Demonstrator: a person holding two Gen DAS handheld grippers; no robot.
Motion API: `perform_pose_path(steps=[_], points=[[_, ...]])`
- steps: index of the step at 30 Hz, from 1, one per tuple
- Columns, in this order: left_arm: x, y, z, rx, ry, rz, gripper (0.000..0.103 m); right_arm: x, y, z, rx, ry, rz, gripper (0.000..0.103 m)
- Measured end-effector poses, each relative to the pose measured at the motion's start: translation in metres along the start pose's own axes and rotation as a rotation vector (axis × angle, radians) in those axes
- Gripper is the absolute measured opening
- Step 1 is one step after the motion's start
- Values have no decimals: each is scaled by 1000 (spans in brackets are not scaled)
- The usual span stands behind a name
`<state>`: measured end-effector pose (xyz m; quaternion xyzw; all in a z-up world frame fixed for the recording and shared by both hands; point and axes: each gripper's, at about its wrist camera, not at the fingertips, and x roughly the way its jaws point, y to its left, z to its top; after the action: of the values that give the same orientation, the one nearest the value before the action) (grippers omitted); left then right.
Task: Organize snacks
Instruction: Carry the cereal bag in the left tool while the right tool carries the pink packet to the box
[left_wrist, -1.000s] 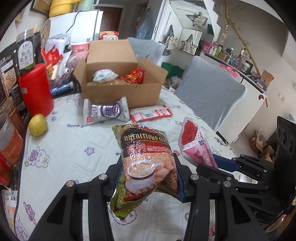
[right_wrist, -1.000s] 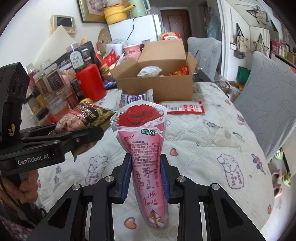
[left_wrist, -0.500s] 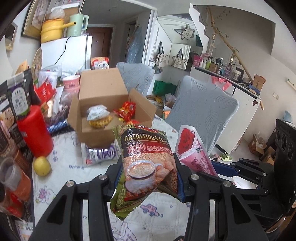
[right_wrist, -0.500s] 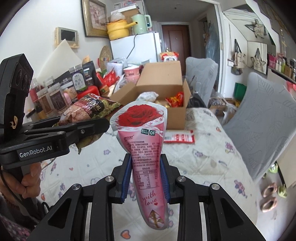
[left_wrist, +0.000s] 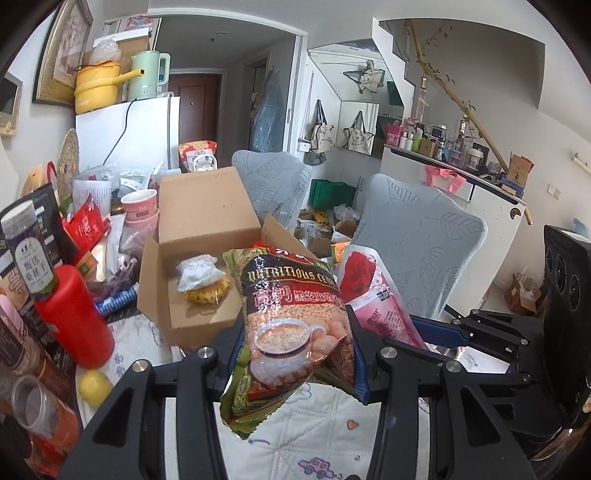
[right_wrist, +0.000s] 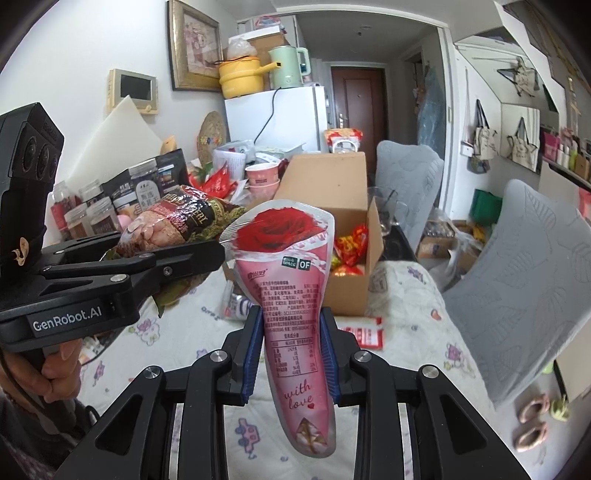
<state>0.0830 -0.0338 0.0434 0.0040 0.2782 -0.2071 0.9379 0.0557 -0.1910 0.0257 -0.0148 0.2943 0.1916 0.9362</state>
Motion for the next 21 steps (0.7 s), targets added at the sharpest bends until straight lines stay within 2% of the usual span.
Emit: perform_pose_path(steps=[21], points=[[65, 39, 67, -4, -77, 71, 45, 72, -36, 74, -21, -36, -1, 29]])
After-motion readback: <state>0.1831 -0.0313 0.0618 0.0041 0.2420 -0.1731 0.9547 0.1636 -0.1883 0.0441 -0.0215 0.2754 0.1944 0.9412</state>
